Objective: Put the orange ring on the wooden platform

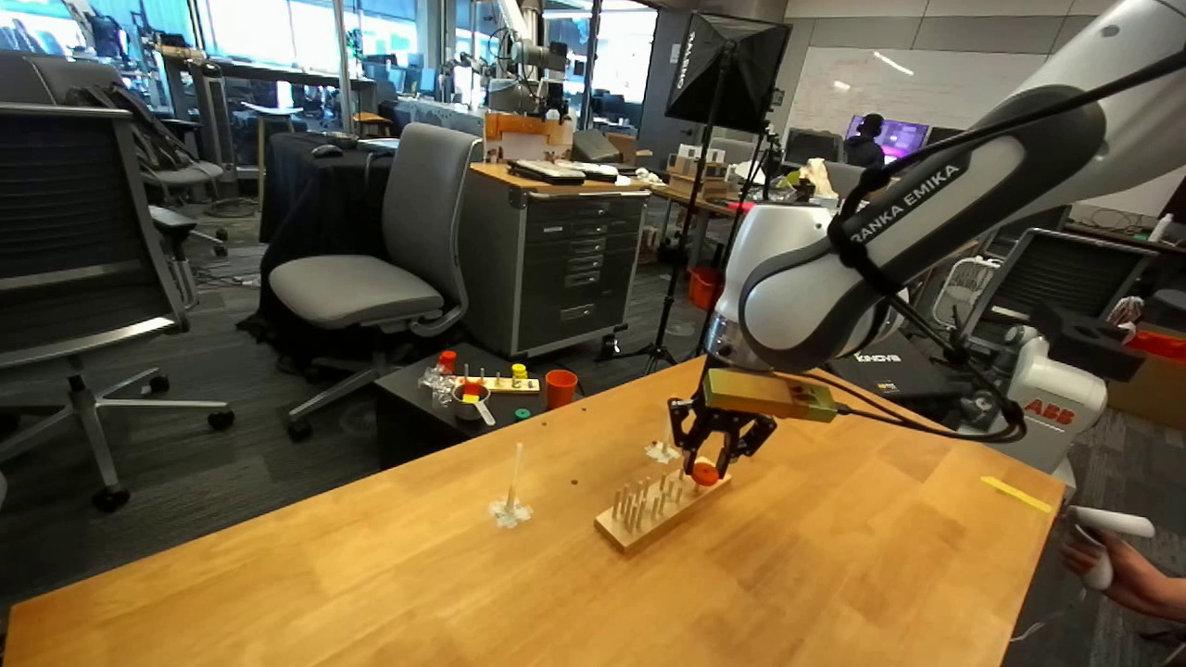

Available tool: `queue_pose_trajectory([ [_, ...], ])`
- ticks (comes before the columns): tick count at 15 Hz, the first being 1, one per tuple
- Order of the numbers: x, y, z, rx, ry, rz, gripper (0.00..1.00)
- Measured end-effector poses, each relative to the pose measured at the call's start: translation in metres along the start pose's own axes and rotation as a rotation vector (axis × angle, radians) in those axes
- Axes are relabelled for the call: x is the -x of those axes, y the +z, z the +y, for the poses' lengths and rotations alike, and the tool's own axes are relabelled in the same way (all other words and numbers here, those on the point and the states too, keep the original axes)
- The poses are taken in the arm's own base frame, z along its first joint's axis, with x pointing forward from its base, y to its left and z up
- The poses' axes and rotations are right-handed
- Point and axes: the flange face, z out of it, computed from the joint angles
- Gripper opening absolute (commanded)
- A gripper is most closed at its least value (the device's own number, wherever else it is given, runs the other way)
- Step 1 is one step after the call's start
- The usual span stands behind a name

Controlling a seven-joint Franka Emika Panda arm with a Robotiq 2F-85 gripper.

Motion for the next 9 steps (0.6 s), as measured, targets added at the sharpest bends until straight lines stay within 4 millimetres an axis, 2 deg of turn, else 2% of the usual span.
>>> queue_pose_trajectory([
  [9, -0.0001, 0.0046, -0.0087, -0.004, -0.01, 0.005, 0.18],
])
